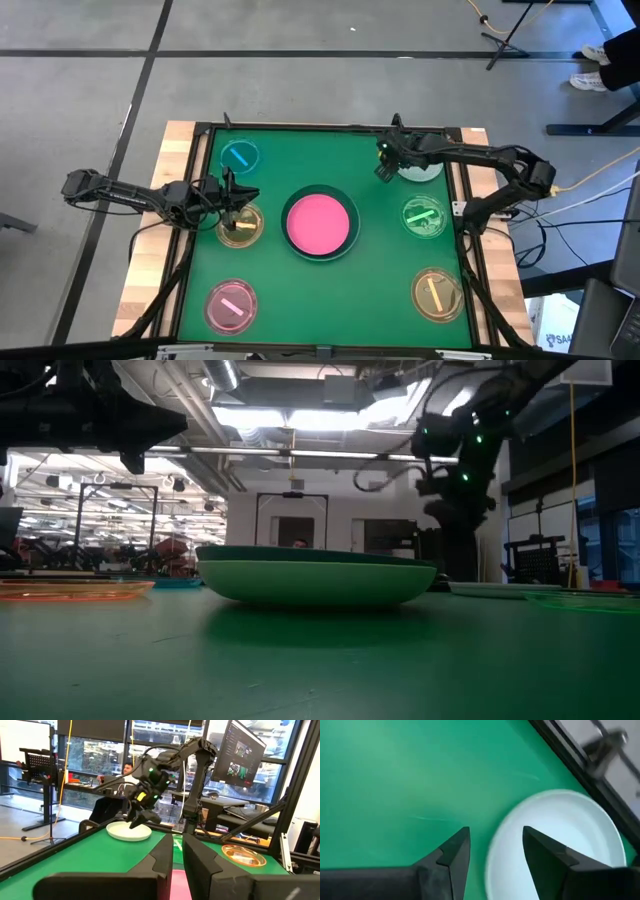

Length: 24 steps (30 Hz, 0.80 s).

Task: Stack plastic plates
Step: Stack the small gray plate on top of the small pink plate

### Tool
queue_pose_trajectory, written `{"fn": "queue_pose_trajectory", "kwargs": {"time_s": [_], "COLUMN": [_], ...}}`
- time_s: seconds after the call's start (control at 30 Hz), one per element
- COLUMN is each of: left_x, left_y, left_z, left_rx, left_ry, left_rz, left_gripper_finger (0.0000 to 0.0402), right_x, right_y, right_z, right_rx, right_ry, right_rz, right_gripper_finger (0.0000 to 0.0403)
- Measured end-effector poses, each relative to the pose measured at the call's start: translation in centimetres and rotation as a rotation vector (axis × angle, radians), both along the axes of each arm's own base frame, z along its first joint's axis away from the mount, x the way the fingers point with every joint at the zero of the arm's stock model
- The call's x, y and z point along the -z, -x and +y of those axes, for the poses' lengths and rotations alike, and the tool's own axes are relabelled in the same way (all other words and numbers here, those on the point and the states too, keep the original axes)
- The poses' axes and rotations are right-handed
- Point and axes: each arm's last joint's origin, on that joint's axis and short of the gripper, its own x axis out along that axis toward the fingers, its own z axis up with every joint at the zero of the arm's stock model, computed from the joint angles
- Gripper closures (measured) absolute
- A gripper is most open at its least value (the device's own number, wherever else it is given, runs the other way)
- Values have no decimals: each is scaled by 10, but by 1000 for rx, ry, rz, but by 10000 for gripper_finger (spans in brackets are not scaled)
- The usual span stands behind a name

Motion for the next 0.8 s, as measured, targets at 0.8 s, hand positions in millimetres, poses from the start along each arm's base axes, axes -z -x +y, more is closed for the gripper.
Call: {"fn": "queue_pose_trajectory", "kwargs": {"time_s": [0.8], "left_x": [0], "left_y": [0], "left_z": [0], "left_rx": [-14], "left_ry": [2], "left_rz": [0], "left_gripper_finger": [367], "right_x": [68], "right_y": [36], "right_z": [-20], "right_rx": [97], "right_ry": [-140], "right_rz": [-96], "right_gripper_finger": [251]}}
